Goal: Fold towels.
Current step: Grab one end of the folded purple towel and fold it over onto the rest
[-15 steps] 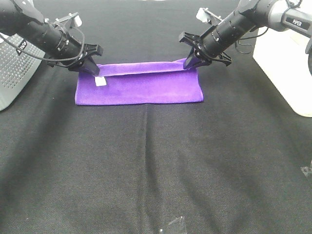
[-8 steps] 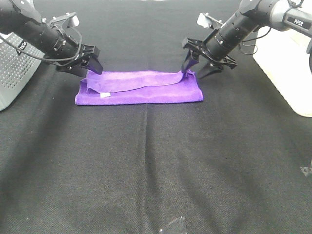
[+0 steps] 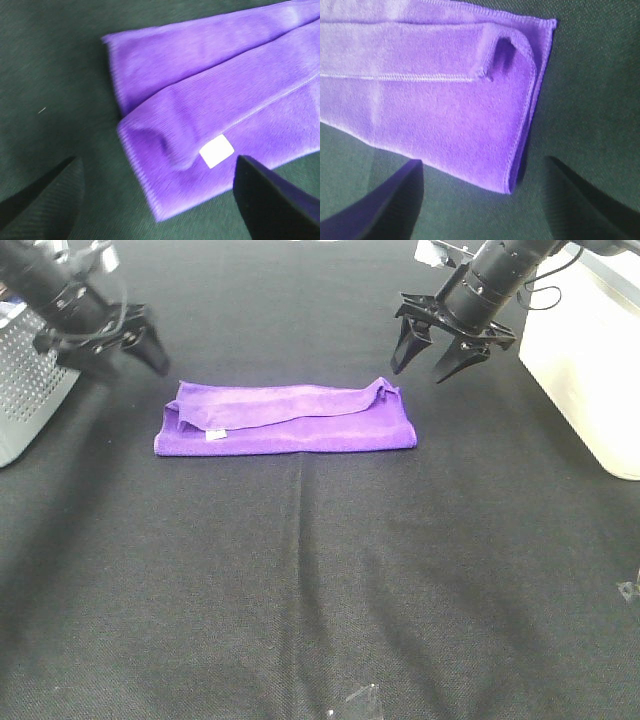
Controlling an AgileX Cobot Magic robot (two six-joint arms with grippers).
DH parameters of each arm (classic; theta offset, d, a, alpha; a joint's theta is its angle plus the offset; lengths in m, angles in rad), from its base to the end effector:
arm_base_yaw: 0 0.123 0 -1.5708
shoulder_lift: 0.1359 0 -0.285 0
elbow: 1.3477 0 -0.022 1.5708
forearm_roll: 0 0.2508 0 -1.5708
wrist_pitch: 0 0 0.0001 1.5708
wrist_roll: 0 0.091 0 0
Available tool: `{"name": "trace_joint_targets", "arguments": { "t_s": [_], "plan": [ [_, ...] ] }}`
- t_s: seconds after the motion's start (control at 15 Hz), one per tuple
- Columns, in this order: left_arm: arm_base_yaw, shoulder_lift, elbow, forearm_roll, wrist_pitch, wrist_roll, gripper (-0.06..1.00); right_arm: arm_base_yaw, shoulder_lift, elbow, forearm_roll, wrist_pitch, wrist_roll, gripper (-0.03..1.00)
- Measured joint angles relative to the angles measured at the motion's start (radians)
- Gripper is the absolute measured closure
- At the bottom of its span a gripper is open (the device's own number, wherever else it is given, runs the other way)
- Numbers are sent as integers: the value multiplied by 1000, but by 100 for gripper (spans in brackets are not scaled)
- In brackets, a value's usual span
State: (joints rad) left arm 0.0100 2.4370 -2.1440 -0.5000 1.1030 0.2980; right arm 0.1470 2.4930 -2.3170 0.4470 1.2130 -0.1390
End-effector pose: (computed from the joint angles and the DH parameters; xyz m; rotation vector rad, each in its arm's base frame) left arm 0.5160 -0.0338 0.1686 0.1626 2.7483 -0.6035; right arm 0.5139 0.1134 0.1831 -0.2590 2.7995 0.6295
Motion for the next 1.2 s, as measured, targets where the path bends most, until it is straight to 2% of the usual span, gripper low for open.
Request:
{"name": "trace_joint_targets", "arguments": {
  "t_s": [0.13,0.4,0.87,1.2],
  "plan": [
    [14,86,-71,-34,90,25,18,0,-3,0,-8,1,1,32],
    [14,232,-244,-57,104,38,18,0,-3,0,-28,2,1,32],
    [11,275,-269,-109,108,56,19,0,-3,0,-41,4,2,32],
    [-55,294,-275,-145,90,60,19,0,-3,0,-41,5,2,32]
  ]
}}
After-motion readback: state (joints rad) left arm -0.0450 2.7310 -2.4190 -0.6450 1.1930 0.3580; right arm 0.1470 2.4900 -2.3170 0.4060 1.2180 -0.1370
